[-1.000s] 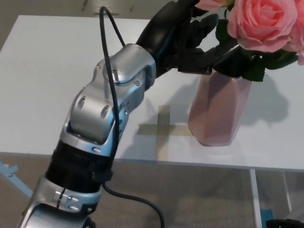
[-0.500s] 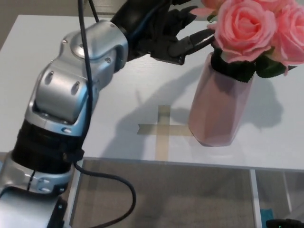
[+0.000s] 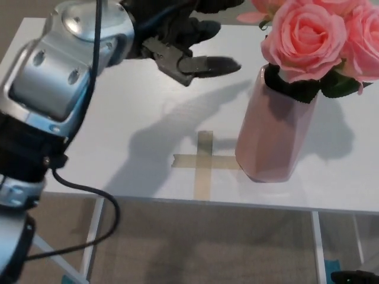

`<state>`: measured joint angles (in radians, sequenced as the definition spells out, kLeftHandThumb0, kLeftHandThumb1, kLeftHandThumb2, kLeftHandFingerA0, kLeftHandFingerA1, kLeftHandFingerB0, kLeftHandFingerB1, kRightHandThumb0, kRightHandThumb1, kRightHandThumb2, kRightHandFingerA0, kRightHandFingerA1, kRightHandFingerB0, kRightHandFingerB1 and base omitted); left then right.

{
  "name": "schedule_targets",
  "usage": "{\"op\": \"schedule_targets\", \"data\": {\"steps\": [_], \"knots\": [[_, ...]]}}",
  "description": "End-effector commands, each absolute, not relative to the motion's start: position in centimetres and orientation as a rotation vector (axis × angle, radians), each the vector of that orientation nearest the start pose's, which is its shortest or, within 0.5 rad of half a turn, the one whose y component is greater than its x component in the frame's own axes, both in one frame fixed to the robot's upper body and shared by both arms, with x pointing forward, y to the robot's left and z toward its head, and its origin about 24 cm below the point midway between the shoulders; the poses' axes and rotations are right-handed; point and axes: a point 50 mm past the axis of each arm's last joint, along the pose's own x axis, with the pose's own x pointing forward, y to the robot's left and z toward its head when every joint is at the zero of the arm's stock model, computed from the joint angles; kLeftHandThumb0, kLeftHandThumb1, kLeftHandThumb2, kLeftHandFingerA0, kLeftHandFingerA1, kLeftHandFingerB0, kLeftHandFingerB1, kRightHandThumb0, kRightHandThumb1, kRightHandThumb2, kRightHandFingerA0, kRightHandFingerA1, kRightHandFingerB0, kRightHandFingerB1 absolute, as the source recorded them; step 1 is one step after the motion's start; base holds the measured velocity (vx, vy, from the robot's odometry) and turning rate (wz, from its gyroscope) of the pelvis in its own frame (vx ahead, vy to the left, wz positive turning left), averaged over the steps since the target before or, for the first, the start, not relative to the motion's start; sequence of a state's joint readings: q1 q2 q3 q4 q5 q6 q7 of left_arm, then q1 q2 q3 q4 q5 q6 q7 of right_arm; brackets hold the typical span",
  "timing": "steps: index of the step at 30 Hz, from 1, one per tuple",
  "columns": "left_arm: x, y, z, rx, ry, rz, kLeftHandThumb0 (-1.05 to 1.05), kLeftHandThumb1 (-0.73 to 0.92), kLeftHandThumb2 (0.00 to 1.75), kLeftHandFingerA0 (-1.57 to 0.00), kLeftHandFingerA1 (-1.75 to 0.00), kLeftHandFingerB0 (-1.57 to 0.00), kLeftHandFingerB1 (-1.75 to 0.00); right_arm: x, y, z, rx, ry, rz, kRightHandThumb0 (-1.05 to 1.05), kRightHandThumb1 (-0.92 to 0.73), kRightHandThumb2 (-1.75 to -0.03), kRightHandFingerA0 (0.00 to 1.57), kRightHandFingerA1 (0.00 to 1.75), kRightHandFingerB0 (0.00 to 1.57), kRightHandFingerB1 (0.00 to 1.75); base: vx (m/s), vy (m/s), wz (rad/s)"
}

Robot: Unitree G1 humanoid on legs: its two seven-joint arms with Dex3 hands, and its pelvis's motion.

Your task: Use the left hand to pick up the rose and then lift and insert it into the pink vase.

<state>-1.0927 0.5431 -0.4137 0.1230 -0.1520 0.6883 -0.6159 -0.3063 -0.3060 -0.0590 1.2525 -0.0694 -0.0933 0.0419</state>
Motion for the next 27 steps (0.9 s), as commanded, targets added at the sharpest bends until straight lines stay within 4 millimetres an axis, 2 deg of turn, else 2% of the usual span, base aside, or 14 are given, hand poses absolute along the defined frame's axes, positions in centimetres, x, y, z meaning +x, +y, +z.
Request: {"op": "schedule_targets", "data": {"steps": [1,5,6,9,13,14,15,16,18,19,20,23,24,27], "knots": [[33.5,12.1,26.4,1.357,0.165,-0.804,-0.59,0.32,0.8,0.0,-0.12,0.0,-0.1,20.3,-26.4,-11.0,-0.284,0.884,-0.129,-0.32,-0.66,-0.59,0.58,0.41,0.54,0.39,0.0,0.0,0.0],[33.1,14.0,26.4,1.346,0.145,-0.744,-0.59,0.31,0.8,0.0,-0.14,0.0,-0.13,20.2,-26.5,-11.1,-0.281,0.889,-0.137,-0.32,-0.66,-0.59,0.59,0.41,0.55,0.4,0.0,0.0,0.0],[32.8,15.3,26.8,1.34,0.164,-0.733,-0.59,0.31,0.8,0.0,-0.14,0.0,-0.13,20.1,-26.5,-11.1,-0.284,0.892,-0.137,-0.32,-0.66,-0.59,0.59,0.42,0.55,0.4,0.0,0.0,0.0],[32.2,16.5,27.1,1.38,0.178,-0.711,-0.61,0.33,0.81,0.0,-0.13,0.0,-0.13,20.0,-26.5,-11.2,-0.287,0.897,-0.139,-0.32,-0.66,-0.59,0.59,0.42,0.55,0.4,0.0,0.0,0.0],[30.6,18.3,26.5,1.348,0.149,-0.681,-0.64,0.35,0.82,0.0,-0.15,-0.03,-0.17,19.7,-26.7,-11.3,-0.295,0.904,-0.142,-0.32,-0.66,-0.59,0.59,0.42,0.55,0.4,0.0,0.0,0.0],[29.6,19.1,26.1,1.31,0.118,-0.668,-0.64,0.35,0.82,0.0,-0.15,-0.03,-0.17,19.6,-26.7,-11.3,-0.297,0.907,-0.143,-0.32,-0.66,-0.59,0.59,0.42,0.55,0.4,0.0,0.0,0.0],[28.7,19.6,25.7,1.274,0.086,-0.67,-0.85,0.37,0.7,-0.06,-0.16,-0.06,-0.17,19.4,-26.7,-11.4,-0.299,0.911,-0.143,-0.32,-0.66,-0.59,0.59,0.42,0.55,0.4,0.0,0.0,0.0],[27.9,19.9,25.2,1.234,0.059,-0.68,-0.81,0.46,0.56,-0.01,-0.26,-0.05,-0.26,19.4,-26.8,-11.4,-0.3,0.912,-0.141,-0.33,-0.66,-0.59,0.59,0.42,0.55,0.4,0.0,0.0,0.0],[25.1,20.7,24.0,1.133,-0.018,-0.706,-0.75,0.45,0.56,-0.06,-0.26,-0.1,-0.25,19.3,-26.8,-11.4,-0.295,0.915,-0.146,-0.33,-0.66,-0.59,0.59,0.41,0.56,0.4,0.0,0.0,0.0],[24.0,20.9,23.6,1.094,-0.039,-0.714,-0.68,0.38,0.74,-0.08,-0.32,-0.08,-0.29,19.1,-26.8,-11.6,-0.292,0.918,-0.147,-0.33,-0.66,-0.59,0.59,0.41,0.55,0.4,0.0,0.0,0.0],[23.0,21.1,22.9,1.037,-0.06,-0.723,-0.33,0.11,0.78,-0.01,-0.49,0.0,-0.46,19.0,-26.7,-11.6,-0.289,0.919,-0.15,-0.33,-0.66,-0.59,0.59,0.41,0.55,0.39,0.0,0.0,0.0],[20.2,21.5,21.0,0.928,-0.077,-0.739,-0.32,0.13,0.78,-0.01,-0.48,0.0,-0.46,18.7,-26.7,-11.8,-0.282,0.92,-0.157,-0.33,-0.66,-0.59,0.59,0.42,0.54,0.39,0.0,0.0,0.0],[19.6,21.6,20.3,0.91,-0.072,-0.741,-0.61,0.41,0.54,-0.18,-0.31,-0.19,-0.28,18.5,-26.7,-11.8,-0.284,0.921,-0.158,-0.32,-0.66,-0.59,0.59,0.42,0.54,0.39,0.0,0.0,0.0],[17.0,21.9,17.1,0.864,-0.056,-0.713,-0.59,0.42,0.54,-0.2,-0.31,-0.21,-0.28,18.2,-26.7,-12.0,-0.288,0.926,-0.161,-0.32,-0.66,-0.59,0.59,0.42,0.53,0.39,0.0,0.0,0.0]]}}
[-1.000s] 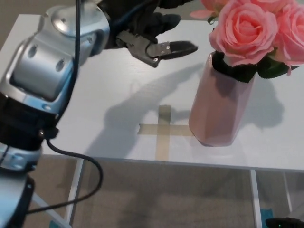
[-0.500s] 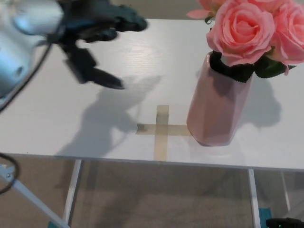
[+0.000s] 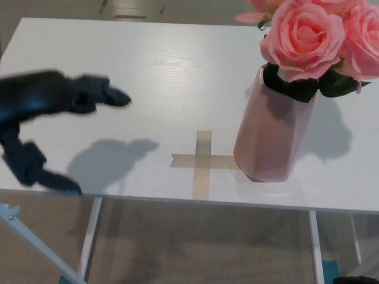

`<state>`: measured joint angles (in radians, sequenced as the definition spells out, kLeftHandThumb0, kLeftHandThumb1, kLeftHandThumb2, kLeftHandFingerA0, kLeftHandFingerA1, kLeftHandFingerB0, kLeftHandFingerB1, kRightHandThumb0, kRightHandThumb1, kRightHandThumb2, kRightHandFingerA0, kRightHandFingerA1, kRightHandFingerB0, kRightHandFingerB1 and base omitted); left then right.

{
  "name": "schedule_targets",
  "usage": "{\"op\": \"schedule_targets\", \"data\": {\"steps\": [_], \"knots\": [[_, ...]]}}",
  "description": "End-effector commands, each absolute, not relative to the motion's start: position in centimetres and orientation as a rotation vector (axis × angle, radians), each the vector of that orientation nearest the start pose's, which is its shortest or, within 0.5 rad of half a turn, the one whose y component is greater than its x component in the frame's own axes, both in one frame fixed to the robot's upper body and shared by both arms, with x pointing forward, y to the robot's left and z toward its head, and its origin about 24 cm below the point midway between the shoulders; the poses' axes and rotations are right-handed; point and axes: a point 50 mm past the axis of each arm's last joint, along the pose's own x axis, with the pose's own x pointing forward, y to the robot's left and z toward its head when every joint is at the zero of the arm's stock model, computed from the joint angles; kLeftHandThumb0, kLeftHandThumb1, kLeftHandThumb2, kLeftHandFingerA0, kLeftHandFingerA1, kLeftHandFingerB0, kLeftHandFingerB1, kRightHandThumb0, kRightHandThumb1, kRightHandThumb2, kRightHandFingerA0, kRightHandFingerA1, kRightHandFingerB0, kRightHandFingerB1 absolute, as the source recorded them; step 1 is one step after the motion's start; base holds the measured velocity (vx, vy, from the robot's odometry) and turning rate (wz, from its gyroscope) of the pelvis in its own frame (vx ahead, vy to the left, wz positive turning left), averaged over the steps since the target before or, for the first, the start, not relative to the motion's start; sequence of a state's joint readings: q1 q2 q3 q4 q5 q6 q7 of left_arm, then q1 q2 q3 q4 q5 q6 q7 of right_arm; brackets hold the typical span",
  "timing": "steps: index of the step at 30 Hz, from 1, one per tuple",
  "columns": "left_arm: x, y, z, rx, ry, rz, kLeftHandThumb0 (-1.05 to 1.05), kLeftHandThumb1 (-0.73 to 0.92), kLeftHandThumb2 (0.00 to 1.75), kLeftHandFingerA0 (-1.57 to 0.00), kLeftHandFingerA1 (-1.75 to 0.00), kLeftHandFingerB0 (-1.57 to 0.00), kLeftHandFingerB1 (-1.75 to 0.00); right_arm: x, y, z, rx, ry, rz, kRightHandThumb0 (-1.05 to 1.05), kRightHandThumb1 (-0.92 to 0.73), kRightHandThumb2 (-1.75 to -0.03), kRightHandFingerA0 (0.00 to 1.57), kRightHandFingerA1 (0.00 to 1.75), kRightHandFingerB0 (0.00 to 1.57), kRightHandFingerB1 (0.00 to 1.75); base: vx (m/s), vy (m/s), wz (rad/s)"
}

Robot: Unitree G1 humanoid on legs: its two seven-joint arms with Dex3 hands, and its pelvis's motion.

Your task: Use the left hand to pick up the rose and then lift and insert it into the pink vase.

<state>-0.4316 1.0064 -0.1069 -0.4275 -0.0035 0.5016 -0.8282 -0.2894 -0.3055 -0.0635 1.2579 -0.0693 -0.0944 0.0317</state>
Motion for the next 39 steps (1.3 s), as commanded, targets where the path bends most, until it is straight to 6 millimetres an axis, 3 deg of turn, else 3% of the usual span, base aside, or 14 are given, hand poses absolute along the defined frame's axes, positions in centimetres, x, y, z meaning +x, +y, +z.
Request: {"op": "schedule_targets", "data": {"steps": [1,3,6,8,9,20,22,24,25,32,36,37,38,39], "knots": [[16.4,22.0,16.2,0.858,-0.047,-0.698,-0.3,0.17,0.81,-0.07,-0.5,-0.06,-0.48,18.1,-26.7,-12.0,-0.29,0.929,-0.162,-0.32,-0.66,-0.59,0.59,0.42,0.53,0.39,0.0,0.0,0.0],[15.4,22.3,14.6,0.849,-0.017,-0.674,-0.31,0.2,0.84,-0.08,-0.5,-0.07,-0.48,18.1,-26.7,-12.1,-0.288,0.929,-0.166,-0.32,-0.66,-0.59,0.59,0.42,0.53,0.39,0.0,0.0,0.0],[13.5,23.1,9.7,0.773,0.077,-0.609,-0.65,0.62,0.59,-0.32,-0.34,-0.3,-0.31,18.4,-26.6,-12.0,-0.276,0.924,-0.177,-0.33,-0.65,-0.59,0.59,0.42,0.55,0.39,0.0,0.0,0.0],[12.9,23.5,7.9,0.764,0.108,-0.577,-0.65,0.63,0.59,-0.35,-0.35,-0.32,-0.31,18.5,-26.5,-11.9,-0.274,0.921,-0.176,-0.33,-0.65,-0.59,0.59,0.42,0.55,0.39,0.0,0.0,0.0],[12.7,23.8,6.9,0.762,0.138,-0.56,-0.72,0.54,0.88,-0.34,-0.48,-0.23,-0.41,18.5,-26.4,-12.0,-0.275,0.919,-0.174,-0.32,-0.65,-0.59,0.6,0.42,0.55,0.39,0.0,0.0,0.0],[15.0,28.6,-4.9,0.853,0.752,-0.508,-0.68,0.65,0.6,-0.2,-0.29,-0.21,-0.28,18.5,-26.0,-12.1,-0.268,0.916,-0.171,-0.32,-0.66,-0.59,0.6,0.42,0.54,0.39,0.0,0.0,0.0],[16.3,28.9,-6.2,0.8,0.839,-0.487,-0.77,0.53,0.88,-0.01,-0.29,-0.13,-0.36,18.5,-26.0,-12.1,-0.258,0.914,-0.176,-0.32,-0.66,-0.59,0.6,0.42,0.53,0.39,0.0,0.0,0.0],[16.9,28.9,-6.8,0.786,0.858,-0.47,-0.75,0.52,0.89,0.0,-0.24,-0.15,-0.33,18.3,-26.1,-12.1,-0.249,0.912,-0.182,-0.32,-0.66,-0.59,0.6,0.42,0.53,0.39,0.0,0.0,0.0],[17.2,29.3,-7.6,0.772,0.866,-0.38,-0.75,0.6,0.63,-0.06,-0.2,-0.12,-0.24,18.2,-26.0,-12.2,-0.241,0.914,-0.183,-0.32,-0.66,-0.59,0.6,0.42,0.53,0.39,0.0,0.0,0.0],[16.1,30.1,-9.7,0.723,0.855,-0.103,-0.76,0.55,0.6,-0.11,-0.26,-0.15,-0.28,18.5,-26.2,-12.0,-0.216,0.902,-0.203,-0.32,-0.66,-0.59,0.6,0.42,0.55,0.4,0.0,0.0,0.0],[15.7,31.2,-9.6,0.675,0.89,-0.098,-0.82,0.52,0.84,-0.01,-0.33,-0.05,-0.34,18.5,-26.6,-11.9,-0.205,0.897,-0.216,-0.32,-0.66,-0.59,0.6,0.42,0.55,0.4,0.0,0.0,0.0],[15.5,31.4,-9.7,0.655,0.893,-0.097,-0.74,0.57,0.59,-0.14,-0.27,-0.13,-0.26,18.4,-26.6,-11.9,-0.199,0.899,-0.217,-0.31,-0.66,-0.59,0.6,0.42,0.55,0.4,0.0,0.0,0.0],[15.4,31.5,-9.7,0.64,0.898,-0.099,-0.36,0.26,0.88,0.0,-0.48,0.0,-0.47,18.3,-26.5,-12.0,-0.192,0.901,-0.219,-0.3,-0.66,-0.59,0.6,0.42,0.55,0.4,0.0,0.0,0.0],[15.3,31.6,-9.7,0.63,0.902,-0.102,-0.36,0.26,0.88,0.0,-0.48,0.0,-0.47,18.2,-26.5,-12.1,-0.187,0.904,-0.222,-0.3,-0.66,-0.59,0.6,0.42,0.55,0.4,0.0,0.0,0.0]]}}
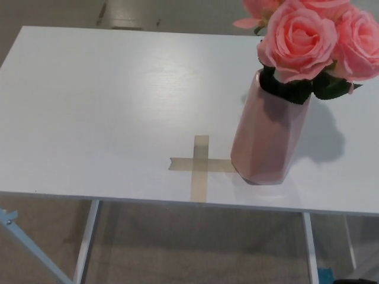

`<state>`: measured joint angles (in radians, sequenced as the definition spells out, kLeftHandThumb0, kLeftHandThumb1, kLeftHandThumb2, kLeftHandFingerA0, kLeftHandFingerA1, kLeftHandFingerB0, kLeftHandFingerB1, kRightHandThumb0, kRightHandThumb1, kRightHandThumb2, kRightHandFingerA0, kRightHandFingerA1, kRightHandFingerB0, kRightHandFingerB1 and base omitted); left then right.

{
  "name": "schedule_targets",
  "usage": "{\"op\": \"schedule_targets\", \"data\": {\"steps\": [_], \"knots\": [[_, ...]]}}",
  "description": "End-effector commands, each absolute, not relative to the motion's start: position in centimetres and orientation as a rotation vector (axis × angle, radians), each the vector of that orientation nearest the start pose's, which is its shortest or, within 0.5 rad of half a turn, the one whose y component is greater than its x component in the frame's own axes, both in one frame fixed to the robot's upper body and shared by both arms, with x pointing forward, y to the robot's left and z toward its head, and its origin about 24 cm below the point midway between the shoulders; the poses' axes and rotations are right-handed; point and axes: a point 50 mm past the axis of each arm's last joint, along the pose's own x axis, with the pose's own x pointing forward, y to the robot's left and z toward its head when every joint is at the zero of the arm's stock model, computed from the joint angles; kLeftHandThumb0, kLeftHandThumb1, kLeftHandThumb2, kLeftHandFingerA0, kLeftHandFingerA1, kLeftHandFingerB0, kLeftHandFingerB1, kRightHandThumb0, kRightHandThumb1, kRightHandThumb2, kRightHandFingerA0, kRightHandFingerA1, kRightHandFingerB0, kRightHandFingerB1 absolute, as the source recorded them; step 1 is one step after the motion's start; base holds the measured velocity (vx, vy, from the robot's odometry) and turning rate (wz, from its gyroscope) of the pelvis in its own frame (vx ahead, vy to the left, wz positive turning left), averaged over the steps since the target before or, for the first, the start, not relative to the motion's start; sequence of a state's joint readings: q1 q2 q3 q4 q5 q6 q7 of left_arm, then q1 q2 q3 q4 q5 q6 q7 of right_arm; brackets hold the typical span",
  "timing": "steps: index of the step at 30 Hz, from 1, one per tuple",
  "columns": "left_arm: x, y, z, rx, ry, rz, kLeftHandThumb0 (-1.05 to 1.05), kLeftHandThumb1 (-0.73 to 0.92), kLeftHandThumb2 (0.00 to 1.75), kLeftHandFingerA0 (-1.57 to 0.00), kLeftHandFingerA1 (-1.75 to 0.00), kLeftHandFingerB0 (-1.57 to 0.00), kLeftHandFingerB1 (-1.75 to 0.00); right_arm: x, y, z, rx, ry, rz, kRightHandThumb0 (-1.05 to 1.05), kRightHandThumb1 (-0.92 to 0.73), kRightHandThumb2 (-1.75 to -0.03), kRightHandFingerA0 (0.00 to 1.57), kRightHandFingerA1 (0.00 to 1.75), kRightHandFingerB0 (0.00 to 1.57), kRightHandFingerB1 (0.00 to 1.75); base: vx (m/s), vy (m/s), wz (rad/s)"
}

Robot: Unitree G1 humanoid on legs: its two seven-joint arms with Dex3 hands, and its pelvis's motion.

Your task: Use the left hand to pick up the rose and then lift and insert it into the pink vase.

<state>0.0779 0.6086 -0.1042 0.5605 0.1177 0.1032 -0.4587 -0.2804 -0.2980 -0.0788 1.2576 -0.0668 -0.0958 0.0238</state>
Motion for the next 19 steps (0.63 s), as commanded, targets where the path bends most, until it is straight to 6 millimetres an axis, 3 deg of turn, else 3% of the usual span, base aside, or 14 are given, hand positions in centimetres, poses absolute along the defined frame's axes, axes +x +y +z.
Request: {"op": "schedule_targets", "data": {"steps": [1,3,4,19], "knots": [[15.12,31.56,-9.78,0.621,0.903,-0.104,-0.36,0.26,0.88,0.0,-0.47,0.0,-0.46,17.99,-26.44,-12.15,-0.186,0.906,-0.224,-0.31,-0.66,-0.59,0.6,0.42,0.55,0.4,0.0,0.0,0.0],[14.85,31.57,-9.95,0.611,0.905,-0.099,-0.35,0.27,0.89,-0.01,-0.47,0.0,-0.47,17.67,-26.51,-12.28,-0.186,0.913,-0.228,-0.31,-0.66,-0.59,0.6,0.42,0.55,0.4,0.0,0.0,0.0],[14.75,31.55,-10.06,0.608,0.908,-0.094,-0.7,0.57,0.58,-0.21,-0.3,-0.15,-0.27,17.52,-26.55,-12.33,-0.188,0.916,-0.228,-0.3,-0.66,-0.59,0.6,0.42,0.55,0.4,0.0,0.0,0.0],[15.54,31.54,-10.21,0.599,0.888,-0.078,-0.69,0.56,0.57,-0.23,-0.3,-0.17,-0.28,18.15,-26.57,-12.04,-0.196,0.905,-0.232,-0.3,-0.66,-0.59,0.61,0.42,0.55,0.4,0.0,0.0,0.0]]}}
